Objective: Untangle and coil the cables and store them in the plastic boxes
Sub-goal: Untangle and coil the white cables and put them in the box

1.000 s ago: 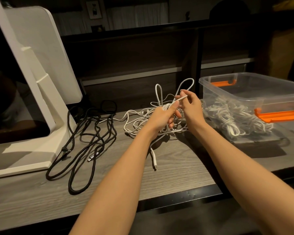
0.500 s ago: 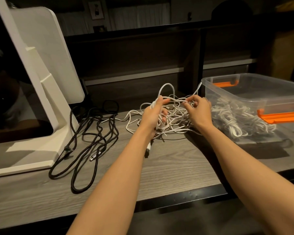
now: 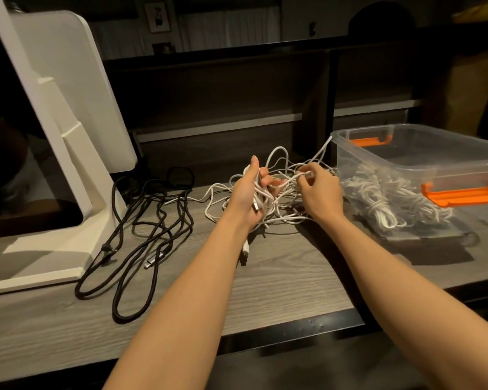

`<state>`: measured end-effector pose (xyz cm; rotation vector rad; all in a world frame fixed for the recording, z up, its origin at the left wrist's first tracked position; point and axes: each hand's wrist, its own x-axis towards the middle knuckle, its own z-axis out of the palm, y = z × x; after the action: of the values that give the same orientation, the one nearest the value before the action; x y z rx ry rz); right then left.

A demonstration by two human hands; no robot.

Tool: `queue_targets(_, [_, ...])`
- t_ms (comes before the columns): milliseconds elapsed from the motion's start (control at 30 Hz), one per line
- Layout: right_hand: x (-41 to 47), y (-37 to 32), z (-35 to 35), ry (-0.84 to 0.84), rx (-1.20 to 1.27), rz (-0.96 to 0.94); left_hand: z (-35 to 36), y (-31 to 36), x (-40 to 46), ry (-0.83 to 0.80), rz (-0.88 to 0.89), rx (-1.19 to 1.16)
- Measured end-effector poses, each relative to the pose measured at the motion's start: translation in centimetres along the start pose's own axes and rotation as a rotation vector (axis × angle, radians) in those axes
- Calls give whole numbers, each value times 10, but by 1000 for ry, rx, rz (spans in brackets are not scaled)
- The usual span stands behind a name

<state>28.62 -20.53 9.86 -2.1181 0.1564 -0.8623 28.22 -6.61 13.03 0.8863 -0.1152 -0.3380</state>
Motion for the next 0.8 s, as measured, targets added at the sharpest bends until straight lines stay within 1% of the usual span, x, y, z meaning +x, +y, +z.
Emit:
queue_targets(67, [-1, -4, 1, 47, 164, -32, 2, 0, 1, 13, -22, -45])
queue_targets(133, [-1, -7, 1, 68, 279, -90, 2, -1, 3, 31, -33, -67])
queue_targets(233, [-2, -11, 1, 51, 371, -203, 0, 0, 5, 44, -3, -90])
queue_targets(367, [0, -9, 2, 9, 441, -207, 0, 1, 6, 42, 38, -91])
queue_targets(433, [1, -7, 0, -21, 425, -214, -1, 1, 7, 43, 45, -65])
queue_targets(500, [2, -3, -2, -80, 342, -212, -3, -1, 7, 38, 53, -33])
queue_targets(567, [2, 0, -1, -191, 228, -161, -3, -1, 7, 36, 68, -6])
queue_targets(633, [2, 3, 1, -233, 166, -114, -4, -1, 7, 54, 80, -23])
queue_targets(700, [2, 3, 3, -175, 145, -105, -6, 0, 8, 79, 79, -55])
queue_targets(800, [2, 1, 3, -53, 156, -179, -9, 2, 10, 108, 77, 14])
